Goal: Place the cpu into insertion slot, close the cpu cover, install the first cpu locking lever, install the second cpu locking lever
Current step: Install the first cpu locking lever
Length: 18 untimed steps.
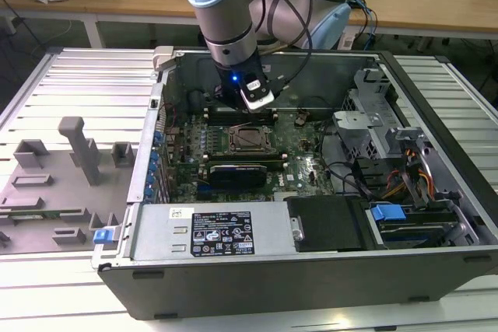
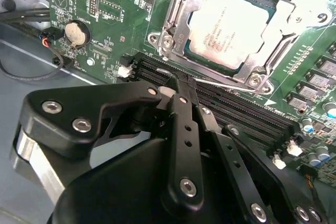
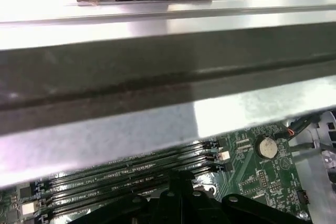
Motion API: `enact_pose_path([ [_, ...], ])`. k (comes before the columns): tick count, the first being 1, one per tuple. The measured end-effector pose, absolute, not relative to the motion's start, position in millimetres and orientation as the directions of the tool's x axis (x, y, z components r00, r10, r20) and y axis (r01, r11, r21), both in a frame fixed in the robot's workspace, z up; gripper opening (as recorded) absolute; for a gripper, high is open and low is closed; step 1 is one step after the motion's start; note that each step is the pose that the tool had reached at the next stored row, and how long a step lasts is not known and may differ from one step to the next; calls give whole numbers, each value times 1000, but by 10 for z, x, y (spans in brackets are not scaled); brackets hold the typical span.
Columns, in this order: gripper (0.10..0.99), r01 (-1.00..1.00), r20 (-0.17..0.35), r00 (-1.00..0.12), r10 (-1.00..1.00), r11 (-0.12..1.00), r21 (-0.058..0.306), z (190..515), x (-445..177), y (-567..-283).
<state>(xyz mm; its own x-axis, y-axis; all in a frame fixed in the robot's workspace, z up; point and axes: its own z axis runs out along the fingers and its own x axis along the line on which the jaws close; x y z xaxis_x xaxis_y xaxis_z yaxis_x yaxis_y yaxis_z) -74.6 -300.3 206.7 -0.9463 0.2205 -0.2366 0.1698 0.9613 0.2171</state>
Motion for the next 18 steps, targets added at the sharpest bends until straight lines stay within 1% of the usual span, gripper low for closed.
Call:
enact_pose_path([
  [5,106,185,-239,-943,233,961,207,2034,-746,-2986],
  [8,106,188,-242,-942,233,963,194,2017,-745,-2969],
  [13,106,190,-245,-942,231,965,180,1999,-741,-2939],
  [18,106,192,-246,-941,233,965,176,1977,-719,-2922],
])
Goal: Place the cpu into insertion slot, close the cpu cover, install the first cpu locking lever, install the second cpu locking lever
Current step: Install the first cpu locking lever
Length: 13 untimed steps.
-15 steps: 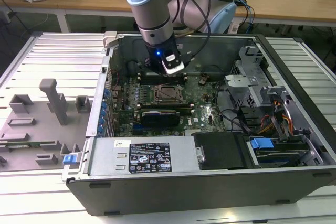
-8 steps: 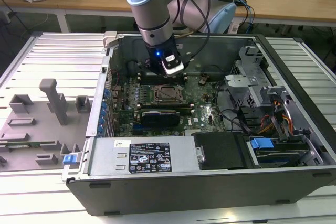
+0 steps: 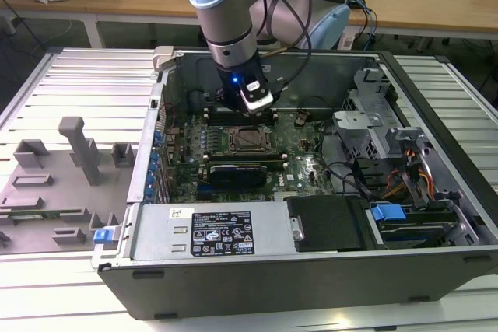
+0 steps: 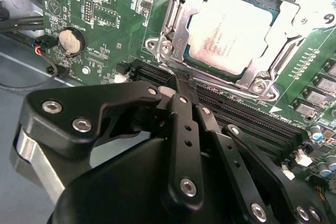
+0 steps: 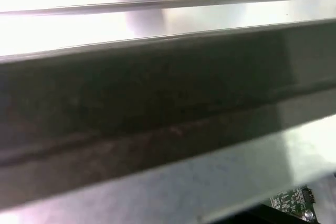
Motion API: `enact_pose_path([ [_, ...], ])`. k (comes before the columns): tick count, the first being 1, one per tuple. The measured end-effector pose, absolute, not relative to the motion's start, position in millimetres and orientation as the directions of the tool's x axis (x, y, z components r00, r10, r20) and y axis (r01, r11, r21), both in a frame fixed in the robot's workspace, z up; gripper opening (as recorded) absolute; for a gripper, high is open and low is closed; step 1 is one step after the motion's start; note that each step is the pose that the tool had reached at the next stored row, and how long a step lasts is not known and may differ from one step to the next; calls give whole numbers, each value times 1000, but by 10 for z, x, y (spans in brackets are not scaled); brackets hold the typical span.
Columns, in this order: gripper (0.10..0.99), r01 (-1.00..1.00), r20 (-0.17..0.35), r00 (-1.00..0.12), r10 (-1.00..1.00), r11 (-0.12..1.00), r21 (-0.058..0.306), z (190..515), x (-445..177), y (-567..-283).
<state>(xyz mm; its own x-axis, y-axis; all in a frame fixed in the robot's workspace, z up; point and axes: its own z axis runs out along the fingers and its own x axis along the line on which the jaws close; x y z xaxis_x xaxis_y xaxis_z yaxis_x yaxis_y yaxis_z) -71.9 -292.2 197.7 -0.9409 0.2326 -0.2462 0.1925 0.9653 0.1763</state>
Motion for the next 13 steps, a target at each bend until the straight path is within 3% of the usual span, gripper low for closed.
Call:
enact_pose_path([
  [13,106,196,-246,-940,237,965,176,1971,-712,-2955],
])
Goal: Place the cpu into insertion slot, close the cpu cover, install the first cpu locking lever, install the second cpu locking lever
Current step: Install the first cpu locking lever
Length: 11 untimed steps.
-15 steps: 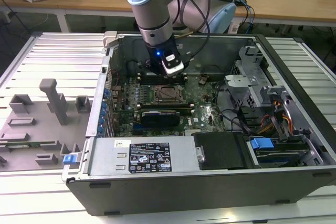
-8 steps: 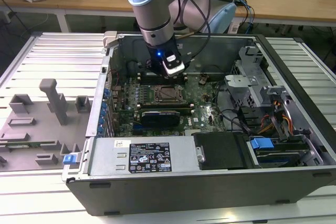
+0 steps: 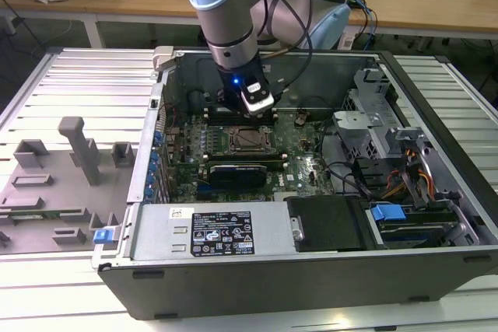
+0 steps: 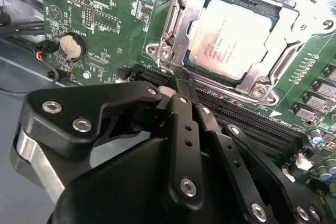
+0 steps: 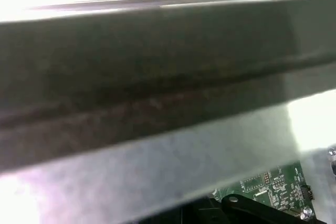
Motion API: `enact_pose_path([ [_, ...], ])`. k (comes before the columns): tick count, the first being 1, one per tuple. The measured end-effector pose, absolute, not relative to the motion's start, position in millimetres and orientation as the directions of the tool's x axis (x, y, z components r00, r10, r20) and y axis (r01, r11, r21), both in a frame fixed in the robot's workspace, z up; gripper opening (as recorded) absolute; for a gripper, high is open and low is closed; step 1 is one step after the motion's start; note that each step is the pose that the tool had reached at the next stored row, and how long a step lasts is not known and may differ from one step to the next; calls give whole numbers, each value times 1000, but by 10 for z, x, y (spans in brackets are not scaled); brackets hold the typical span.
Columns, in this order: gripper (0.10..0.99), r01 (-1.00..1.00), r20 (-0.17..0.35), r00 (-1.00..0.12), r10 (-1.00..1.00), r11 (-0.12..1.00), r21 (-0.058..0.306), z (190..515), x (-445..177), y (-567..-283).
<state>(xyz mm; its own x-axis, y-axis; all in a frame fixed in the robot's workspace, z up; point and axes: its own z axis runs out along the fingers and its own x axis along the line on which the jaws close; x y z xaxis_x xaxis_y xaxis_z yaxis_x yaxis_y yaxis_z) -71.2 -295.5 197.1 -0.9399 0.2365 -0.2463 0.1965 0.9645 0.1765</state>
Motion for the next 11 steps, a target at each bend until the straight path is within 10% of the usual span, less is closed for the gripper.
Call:
enact_pose_path([
  [11,106,197,-246,-940,237,964,176,1961,-703,-2984],
])
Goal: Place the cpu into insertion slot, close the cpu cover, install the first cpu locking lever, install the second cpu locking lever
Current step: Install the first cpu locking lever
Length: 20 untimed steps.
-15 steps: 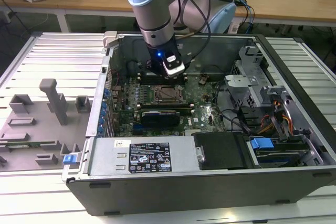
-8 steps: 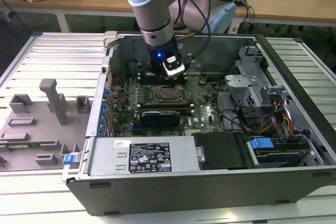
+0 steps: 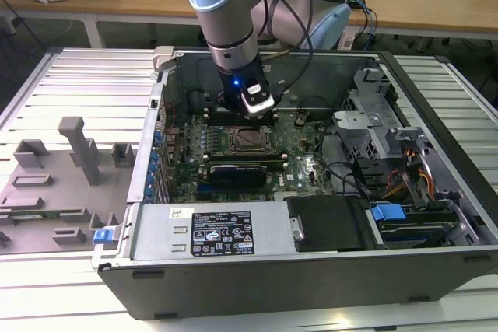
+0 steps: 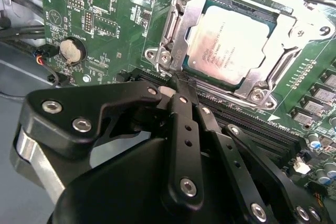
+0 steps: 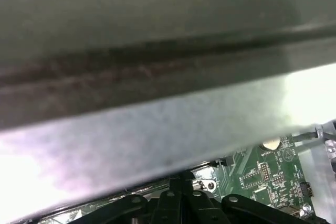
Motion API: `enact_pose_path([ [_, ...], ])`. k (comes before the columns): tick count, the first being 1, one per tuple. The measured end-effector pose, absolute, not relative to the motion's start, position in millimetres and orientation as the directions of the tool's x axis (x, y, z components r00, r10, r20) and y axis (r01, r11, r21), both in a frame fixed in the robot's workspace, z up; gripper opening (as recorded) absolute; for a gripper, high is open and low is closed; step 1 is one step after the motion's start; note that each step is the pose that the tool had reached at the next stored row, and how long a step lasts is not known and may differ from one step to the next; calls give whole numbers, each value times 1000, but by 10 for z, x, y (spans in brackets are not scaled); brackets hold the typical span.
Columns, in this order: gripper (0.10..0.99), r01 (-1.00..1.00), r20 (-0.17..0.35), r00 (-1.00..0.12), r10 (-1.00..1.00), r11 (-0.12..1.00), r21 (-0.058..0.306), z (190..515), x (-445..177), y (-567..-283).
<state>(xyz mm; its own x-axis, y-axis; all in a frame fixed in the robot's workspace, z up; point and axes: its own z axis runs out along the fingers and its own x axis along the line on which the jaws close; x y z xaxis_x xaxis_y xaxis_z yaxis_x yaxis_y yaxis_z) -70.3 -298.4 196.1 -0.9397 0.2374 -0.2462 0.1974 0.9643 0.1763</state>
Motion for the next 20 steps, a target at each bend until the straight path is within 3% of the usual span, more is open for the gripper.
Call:
enact_pose_path([
  [8,106,197,-247,-940,237,965,175,1982,-692,-2985],
  [20,106,202,-249,-938,241,964,173,2314,-693,-2985],
])
